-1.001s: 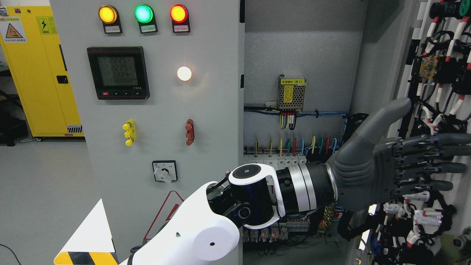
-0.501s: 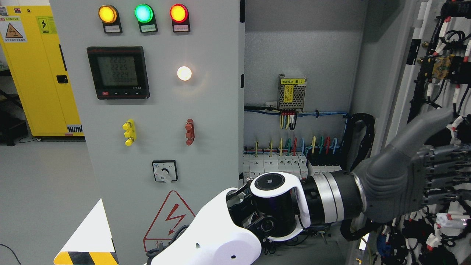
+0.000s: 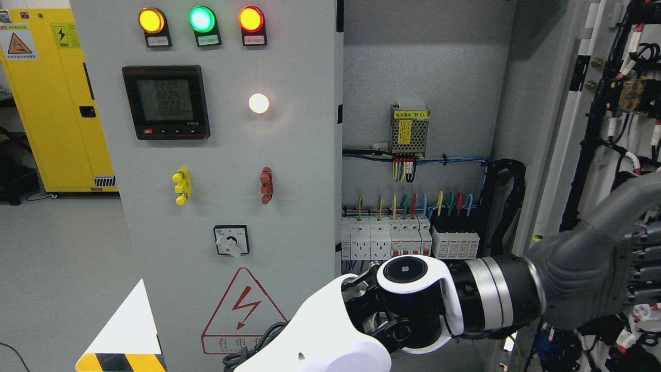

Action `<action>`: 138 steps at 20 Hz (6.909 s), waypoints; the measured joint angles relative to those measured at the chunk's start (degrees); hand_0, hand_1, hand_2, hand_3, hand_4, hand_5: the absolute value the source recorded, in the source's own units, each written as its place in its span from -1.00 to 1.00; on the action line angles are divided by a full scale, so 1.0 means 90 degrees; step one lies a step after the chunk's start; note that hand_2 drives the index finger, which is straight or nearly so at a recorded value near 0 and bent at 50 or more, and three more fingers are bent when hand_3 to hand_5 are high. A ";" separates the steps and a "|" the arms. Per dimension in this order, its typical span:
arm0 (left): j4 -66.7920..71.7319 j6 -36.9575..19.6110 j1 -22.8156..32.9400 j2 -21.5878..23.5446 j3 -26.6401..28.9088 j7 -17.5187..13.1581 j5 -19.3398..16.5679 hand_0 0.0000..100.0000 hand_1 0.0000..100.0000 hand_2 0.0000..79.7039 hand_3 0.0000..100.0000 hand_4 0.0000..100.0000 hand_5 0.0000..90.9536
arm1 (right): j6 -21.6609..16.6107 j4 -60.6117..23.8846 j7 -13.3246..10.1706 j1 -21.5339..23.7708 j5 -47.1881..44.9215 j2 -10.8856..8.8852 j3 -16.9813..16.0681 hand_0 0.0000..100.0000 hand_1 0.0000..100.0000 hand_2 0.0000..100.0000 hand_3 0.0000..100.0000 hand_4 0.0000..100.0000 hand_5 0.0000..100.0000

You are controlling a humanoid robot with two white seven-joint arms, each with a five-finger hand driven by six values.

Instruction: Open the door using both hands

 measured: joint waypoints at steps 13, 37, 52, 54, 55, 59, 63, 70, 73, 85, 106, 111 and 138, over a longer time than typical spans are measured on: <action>-0.0002 0.0416 0.0032 0.0125 0.0430 -0.0085 0.0131 -1.00 -1.00 -1.00 -1.00 -1.00 -1.00 | 0.0000 -0.0011 0.0001 -0.0021 -0.0008 0.0000 0.0001 -0.57 -0.71 -1.00 -1.00 -1.00 -1.00; -0.1539 -0.0493 0.4603 0.2516 0.1021 -0.0047 -0.1855 -1.00 -1.00 -1.00 -1.00 -1.00 -1.00 | -0.0010 -0.0022 0.0002 -0.0034 -0.0002 0.0000 0.0023 -0.57 -0.71 -1.00 -1.00 -1.00 -1.00; 0.0169 -0.1754 0.8261 0.2620 0.1987 -0.0035 -0.3906 -1.00 -1.00 -1.00 -1.00 -1.00 -1.00 | -0.0005 -0.0020 0.0003 -0.0050 -0.0011 0.0000 0.0031 -0.57 -0.71 -1.00 -1.00 -1.00 -1.00; 0.0859 -0.1776 0.8442 0.2509 0.2223 -0.0008 -0.3999 -1.00 -1.00 -1.00 -1.00 -1.00 -1.00 | -0.0002 -0.0021 0.0003 -0.0050 -0.0011 0.0000 0.0025 -0.57 -0.71 -1.00 -1.00 -1.00 -1.00; 0.1257 -0.1786 0.8499 0.2445 0.2332 0.0136 -0.4038 -1.00 -1.00 -1.00 -1.00 -1.00 -1.00 | -0.0001 -0.0021 0.0003 -0.0050 -0.0011 0.0000 0.0022 -0.57 -0.71 -1.00 -1.00 -1.00 -1.00; 0.2832 -0.1800 0.8533 0.2218 0.2664 0.0621 -0.4138 -1.00 -1.00 -1.00 -1.00 -1.00 -1.00 | 0.0002 -0.0022 0.0004 -0.0048 -0.0011 0.0000 0.0016 -0.57 -0.71 -1.00 -1.00 -1.00 -1.00; 0.4491 -0.1809 0.8367 0.1942 0.2924 0.0788 -0.4179 -1.00 -1.00 -1.00 -1.00 -1.00 -1.00 | 0.0002 -0.0023 0.0004 -0.0044 -0.0010 0.0000 0.0011 -0.57 -0.71 -1.00 -1.00 -1.00 -1.00; 0.6708 -0.2098 0.8258 0.1499 0.3207 0.0848 -0.4422 -1.00 -1.00 -1.00 -1.00 -1.00 -1.00 | 0.0000 -0.0025 0.0005 -0.0038 -0.0010 0.0000 0.0008 -0.57 -0.72 -1.00 -1.00 -1.00 -1.00; 0.7354 -0.2374 0.8252 0.1350 0.3286 0.0862 -0.4722 -1.00 -1.00 -1.00 -1.00 -1.00 -1.00 | 0.0000 -0.0025 0.0005 -0.0036 -0.0010 0.0000 0.0008 -0.57 -0.72 -1.00 -1.00 -1.00 -1.00; 0.8732 -0.2513 0.8240 0.0922 0.3475 0.0749 -0.5114 -1.00 -1.00 -1.00 -1.00 -1.00 -1.00 | -0.0390 -0.0332 0.0005 0.0130 -0.0016 0.0000 0.0059 -0.57 -0.71 -1.00 -1.00 -1.00 -1.00; 0.9324 -0.2779 0.7947 0.0775 0.3555 0.0705 -0.5146 -1.00 -1.00 -1.00 -1.00 -1.00 -1.00 | -0.1509 -0.7827 -0.0009 0.2853 -0.0465 -0.0657 0.1311 -0.57 -0.71 -1.00 -1.00 -1.00 -1.00; 0.9331 -0.2780 0.7911 0.0754 0.3557 0.0715 -0.5161 -1.00 -1.00 -1.00 -1.00 -1.00 -1.00 | -0.1778 -0.9462 -0.0015 0.3074 -0.0751 -0.0838 0.1480 -0.57 -0.71 -1.00 -1.00 -1.00 -1.00; 0.9377 -0.3107 0.7679 0.0757 0.3559 0.0737 -0.5191 -1.00 -1.00 -1.00 -1.00 -1.00 -1.00 | -0.0635 -1.1691 -0.0027 -0.0515 -0.1270 -0.0502 0.2388 -0.57 -0.72 -1.00 -1.00 -1.00 -1.00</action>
